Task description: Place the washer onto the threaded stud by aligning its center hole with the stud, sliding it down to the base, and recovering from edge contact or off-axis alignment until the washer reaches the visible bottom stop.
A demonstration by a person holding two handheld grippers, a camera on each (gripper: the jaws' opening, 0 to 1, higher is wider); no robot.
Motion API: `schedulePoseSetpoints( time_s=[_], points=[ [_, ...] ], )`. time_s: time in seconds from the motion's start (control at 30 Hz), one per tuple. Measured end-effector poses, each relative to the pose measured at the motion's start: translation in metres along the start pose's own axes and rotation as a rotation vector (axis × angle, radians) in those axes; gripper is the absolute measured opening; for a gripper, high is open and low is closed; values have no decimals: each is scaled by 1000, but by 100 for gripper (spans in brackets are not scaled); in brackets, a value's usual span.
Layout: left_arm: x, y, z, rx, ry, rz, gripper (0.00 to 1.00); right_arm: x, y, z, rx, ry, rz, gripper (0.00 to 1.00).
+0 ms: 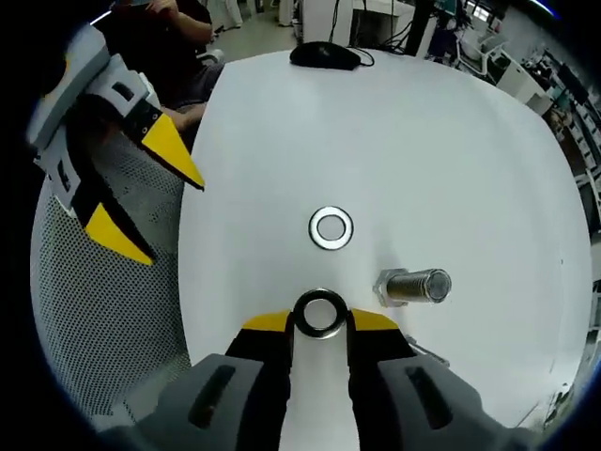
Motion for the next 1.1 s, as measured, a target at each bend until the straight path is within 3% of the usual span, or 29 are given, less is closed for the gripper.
schedulePoseSetpoints(
  time_s=[0.1,0.53,1.1],
  points=[
    [0,0,-1,3,-5,-1,27,9,-5,-1,-40,-17,50,23],
    [0,1,-1,5,-7,-4,27,44,-18,11,-17,61,82,23],
    [0,1,-1,0,-6,-15,27,48,-28,30,-3,152,57,23]
  ],
)
Point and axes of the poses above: the point that each gripper's makers call its tool centre point, and the gripper's own axes: x roughly backward along the fingers, z roughly to its right, y roughly out of its underside, the point moved 7 cm from there along x, roughly backward along the fingers, and after that the axes turned 13 degrees about -y, right-handed, at the moved point
